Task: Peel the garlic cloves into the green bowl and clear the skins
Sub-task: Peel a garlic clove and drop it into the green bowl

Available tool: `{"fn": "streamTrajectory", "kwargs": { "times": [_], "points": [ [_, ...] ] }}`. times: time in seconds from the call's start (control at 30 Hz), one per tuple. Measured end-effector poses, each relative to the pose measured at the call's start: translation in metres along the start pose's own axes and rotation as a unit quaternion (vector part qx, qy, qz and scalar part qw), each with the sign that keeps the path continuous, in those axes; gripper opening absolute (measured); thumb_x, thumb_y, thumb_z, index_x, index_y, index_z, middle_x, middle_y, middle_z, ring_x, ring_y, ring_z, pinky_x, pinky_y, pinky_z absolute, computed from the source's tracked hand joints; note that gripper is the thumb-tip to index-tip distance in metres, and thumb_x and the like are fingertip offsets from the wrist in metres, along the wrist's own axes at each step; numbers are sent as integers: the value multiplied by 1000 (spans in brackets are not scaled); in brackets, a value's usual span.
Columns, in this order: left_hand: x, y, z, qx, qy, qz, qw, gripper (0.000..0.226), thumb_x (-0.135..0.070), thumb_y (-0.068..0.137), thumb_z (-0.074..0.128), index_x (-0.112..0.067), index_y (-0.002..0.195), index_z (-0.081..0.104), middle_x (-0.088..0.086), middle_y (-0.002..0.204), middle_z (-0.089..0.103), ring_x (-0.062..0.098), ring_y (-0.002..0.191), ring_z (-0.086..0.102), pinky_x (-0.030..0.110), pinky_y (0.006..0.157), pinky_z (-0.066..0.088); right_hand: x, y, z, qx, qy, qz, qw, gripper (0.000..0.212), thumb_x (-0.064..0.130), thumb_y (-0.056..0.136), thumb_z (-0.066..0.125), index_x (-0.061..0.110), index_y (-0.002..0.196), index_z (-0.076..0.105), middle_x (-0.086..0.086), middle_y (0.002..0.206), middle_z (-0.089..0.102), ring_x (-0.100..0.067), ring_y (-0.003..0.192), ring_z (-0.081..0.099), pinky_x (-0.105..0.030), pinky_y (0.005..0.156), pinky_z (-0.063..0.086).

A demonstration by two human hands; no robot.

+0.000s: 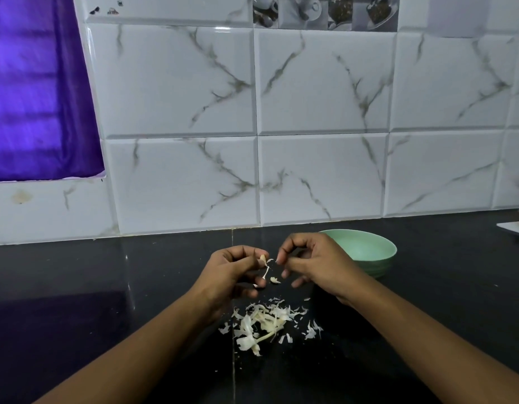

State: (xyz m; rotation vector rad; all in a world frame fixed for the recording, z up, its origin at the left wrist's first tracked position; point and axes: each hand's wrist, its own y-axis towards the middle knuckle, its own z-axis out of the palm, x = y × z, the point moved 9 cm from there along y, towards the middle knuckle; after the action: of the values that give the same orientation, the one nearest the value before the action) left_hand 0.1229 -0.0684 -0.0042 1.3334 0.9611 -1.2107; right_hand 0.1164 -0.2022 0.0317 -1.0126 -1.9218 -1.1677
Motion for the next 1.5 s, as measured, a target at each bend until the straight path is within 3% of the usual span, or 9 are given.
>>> {"fn": "streamTrajectory", "kwargs": {
  "times": [0.13, 0.23, 0.5, 0.63, 1.03, 1.13, 1.3, 1.4, 1.5],
  "points": [
    [-3, -2, 0, -4, 5, 15, 1000, 13, -1, 87, 59, -9, 85, 69, 5, 72, 65, 12, 49, 60, 19, 39, 43, -3, 2, -3, -19, 30, 28, 999, 19, 15, 93, 54, 15, 83, 70, -2, 70, 70, -15, 60, 65, -23, 52, 47],
    [-4, -3, 3, 0, 15, 30, 999, 11, -3, 86, 63, -8, 90, 71, 6, 75, 67, 12, 49, 60, 19, 40, 42, -8, 3, -4, -36, -15, 20, 999, 12, 27, 87, 66, 17, 82, 70, -1, 71, 71, -12, 58, 66, -26, 52, 50],
    [-4, -3, 9, 11, 13, 49, 999, 28, -15, 71, 72, -8, 98, 70, 6, 76, 71, 13, 55, 63, 21, 45, 48, -19, 5, 1, -24, 26, 36, 999, 14, 12, 87, 66, 14, 73, 65, 0, 59, 65, -16, 54, 63, -25, 48, 49],
    [-1, 0, 6, -7, -31, 42, 999, 29, -15, 65, 73, -5, 91, 68, 5, 66, 69, 11, 51, 62, 20, 48, 50, -13, 5, 3, -37, -6, 9, 999, 12, 11, 87, 65, 13, 75, 64, -3, 61, 63, -16, 54, 62, -27, 51, 51],
    [4, 5, -7, -24, -101, -4, 995, 9, -7, 87, 60, -9, 91, 67, 0, 75, 72, 8, 55, 64, 21, 44, 51, -12, 6, 2, 8, -26, 39, 999, 18, 15, 96, 52, 16, 83, 64, 5, 66, 61, -9, 53, 58, -27, 50, 49],
    [5, 5, -5, -12, -79, -7, 997, 11, -6, 86, 61, -9, 93, 69, 2, 78, 72, 8, 57, 64, 20, 45, 51, -7, 4, -1, 31, -86, 23, 996, 11, 19, 91, 61, 21, 85, 70, 4, 70, 64, -5, 59, 59, -25, 53, 52],
    [4, 4, -4, -16, -50, 2, 999, 13, -4, 86, 63, -9, 94, 71, 3, 82, 74, 9, 61, 66, 20, 48, 50, 7, 2, -15, -31, -117, -27, 992, 20, 15, 71, 82, 24, 60, 67, 9, 56, 62, 0, 51, 54, -22, 48, 50],
    [1, 3, -3, -18, -43, 12, 999, 14, -3, 84, 64, -10, 94, 71, 4, 82, 73, 9, 60, 66, 21, 48, 51, 8, 1, -14, -36, -98, -35, 994, 24, 11, 69, 82, 18, 63, 61, 9, 54, 59, -1, 50, 54, -23, 47, 50],
    [0, 3, -3, -22, -31, 20, 999, 13, -3, 83, 64, -10, 93, 70, 4, 79, 73, 10, 60, 66, 22, 50, 52, 7, 0, -5, 4, -74, -30, 997, 19, 4, 81, 71, 20, 74, 62, 3, 69, 66, -11, 63, 67, -26, 53, 52]
  ]
}}
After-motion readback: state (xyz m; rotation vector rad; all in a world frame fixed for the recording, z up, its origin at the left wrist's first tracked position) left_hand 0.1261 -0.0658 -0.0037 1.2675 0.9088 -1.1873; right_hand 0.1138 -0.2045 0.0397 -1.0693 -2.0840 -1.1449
